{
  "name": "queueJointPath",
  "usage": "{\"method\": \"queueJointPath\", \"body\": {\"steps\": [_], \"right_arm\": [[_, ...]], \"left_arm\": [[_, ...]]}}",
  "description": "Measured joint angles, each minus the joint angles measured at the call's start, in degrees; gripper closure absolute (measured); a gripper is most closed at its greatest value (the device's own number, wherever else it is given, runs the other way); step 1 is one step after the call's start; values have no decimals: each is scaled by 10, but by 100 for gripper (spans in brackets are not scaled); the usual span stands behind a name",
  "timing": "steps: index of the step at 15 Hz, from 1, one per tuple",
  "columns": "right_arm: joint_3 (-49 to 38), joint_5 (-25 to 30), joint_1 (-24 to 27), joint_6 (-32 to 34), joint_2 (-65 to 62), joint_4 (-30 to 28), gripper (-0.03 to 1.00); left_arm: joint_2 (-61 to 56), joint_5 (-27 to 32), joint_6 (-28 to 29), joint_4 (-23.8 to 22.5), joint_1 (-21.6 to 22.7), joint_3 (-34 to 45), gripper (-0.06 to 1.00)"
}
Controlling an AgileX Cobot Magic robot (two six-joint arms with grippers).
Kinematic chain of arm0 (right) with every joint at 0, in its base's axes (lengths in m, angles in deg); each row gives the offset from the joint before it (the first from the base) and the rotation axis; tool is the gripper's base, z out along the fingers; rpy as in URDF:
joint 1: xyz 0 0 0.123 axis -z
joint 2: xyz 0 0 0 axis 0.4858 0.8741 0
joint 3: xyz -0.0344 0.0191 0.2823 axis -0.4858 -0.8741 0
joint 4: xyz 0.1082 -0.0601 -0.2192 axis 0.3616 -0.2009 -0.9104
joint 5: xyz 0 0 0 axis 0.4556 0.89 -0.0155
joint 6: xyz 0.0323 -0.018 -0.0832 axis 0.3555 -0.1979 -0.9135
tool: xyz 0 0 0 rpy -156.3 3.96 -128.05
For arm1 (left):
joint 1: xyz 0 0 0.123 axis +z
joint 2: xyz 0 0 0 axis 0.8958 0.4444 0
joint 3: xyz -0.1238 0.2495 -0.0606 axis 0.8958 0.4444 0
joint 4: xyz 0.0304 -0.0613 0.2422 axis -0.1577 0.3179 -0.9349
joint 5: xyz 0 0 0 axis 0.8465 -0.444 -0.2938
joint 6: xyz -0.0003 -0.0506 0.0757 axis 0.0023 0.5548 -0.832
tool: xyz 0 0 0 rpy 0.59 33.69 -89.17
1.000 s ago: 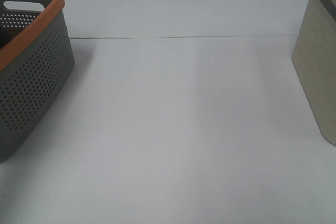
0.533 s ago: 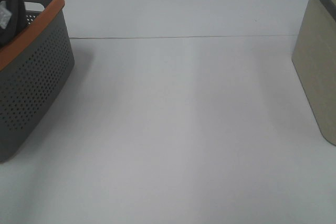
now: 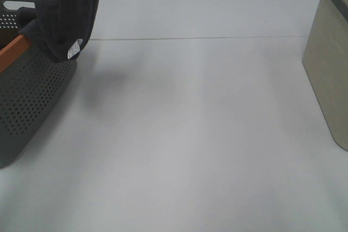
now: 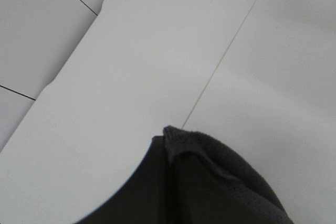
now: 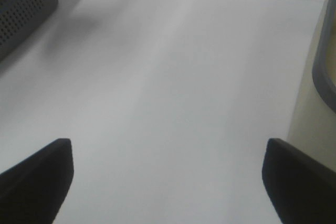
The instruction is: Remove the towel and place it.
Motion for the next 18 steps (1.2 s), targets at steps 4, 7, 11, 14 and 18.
{"method": "queueJointPath", "body": {"steps": [4, 7, 11, 14, 18], "right_arm": [[0, -51, 0, -132, 74, 138, 10], [0, -60, 0, -268, 163, 268, 10], [0, -92, 0, -347, 261, 358, 10], [0, -98, 0, -431, 327, 431, 10], [0, -87, -9, -572, 380, 586, 12]], "left_arm": [[38, 0, 19, -17, -29, 0, 94], [64, 0, 30, -17, -49, 0, 94], [73, 0, 40, -15, -51, 0, 94], [77, 0, 44, 3, -51, 0, 94], [77, 0, 69, 11, -51, 0, 94]]}}
